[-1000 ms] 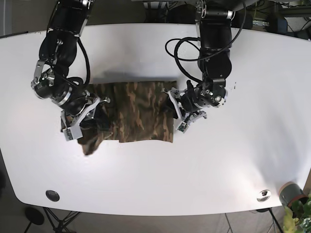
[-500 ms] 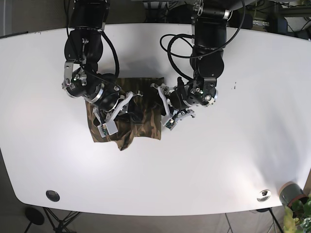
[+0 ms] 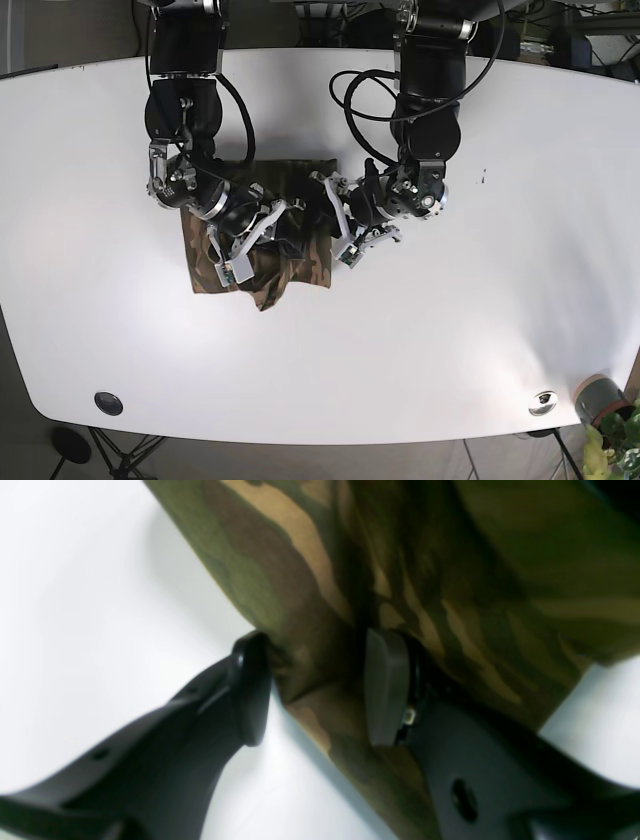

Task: Fold the T-shirt properly
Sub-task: 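Fold the bundle end with the right gripper toward the left gripper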

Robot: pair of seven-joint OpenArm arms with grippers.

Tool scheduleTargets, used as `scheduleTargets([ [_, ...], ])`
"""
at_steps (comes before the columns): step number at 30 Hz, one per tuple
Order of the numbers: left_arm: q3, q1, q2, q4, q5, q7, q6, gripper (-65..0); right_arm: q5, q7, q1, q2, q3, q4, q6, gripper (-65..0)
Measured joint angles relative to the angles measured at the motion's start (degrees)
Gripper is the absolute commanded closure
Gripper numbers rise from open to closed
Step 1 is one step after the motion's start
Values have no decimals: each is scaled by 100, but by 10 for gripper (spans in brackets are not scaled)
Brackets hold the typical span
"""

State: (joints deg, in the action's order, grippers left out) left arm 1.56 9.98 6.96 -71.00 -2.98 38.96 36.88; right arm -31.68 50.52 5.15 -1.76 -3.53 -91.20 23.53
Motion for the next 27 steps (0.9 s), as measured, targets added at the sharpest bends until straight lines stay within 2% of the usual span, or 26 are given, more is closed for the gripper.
scheduleTargets([
  [1,0,0,0,0,-2,0,0,-268,-2,-7,-2,0,7,15,0,-168],
  [3,0,0,-2,4,-2,-4,0,-268,-7,-68,-4,-7,15,31,0,-309],
  [5,0,0,-2,4,-2,-2,0,-268,-15,-74,0,-17,15,39,2,-414],
  [7,0,0,-2,9,-2,-4,0,-268,-22,-85,-2,-15,15,37,2,-487],
  [9,0,0,-2,9,-4,-4,0,-268,4,-70,-31,-11,15,-55,-2,-503],
  [14,0,-2,-2,9,-7,-9,2,-268,-46,-55,-308,59,-20,-885,48,-487],
  [18,-2,2,0,9,-9,-9,7,-268,-118,-76,-584,249,-85,-1637,46,-485],
  [23,0,0,11,-90,35,87,15,-268,-109,-59,-809,337,-1003,-1985,44,-506],
  [27,-2,-48,13,-409,83,170,22,-268,-44,-39,-844,356,-1578,-1871,44,-590],
])
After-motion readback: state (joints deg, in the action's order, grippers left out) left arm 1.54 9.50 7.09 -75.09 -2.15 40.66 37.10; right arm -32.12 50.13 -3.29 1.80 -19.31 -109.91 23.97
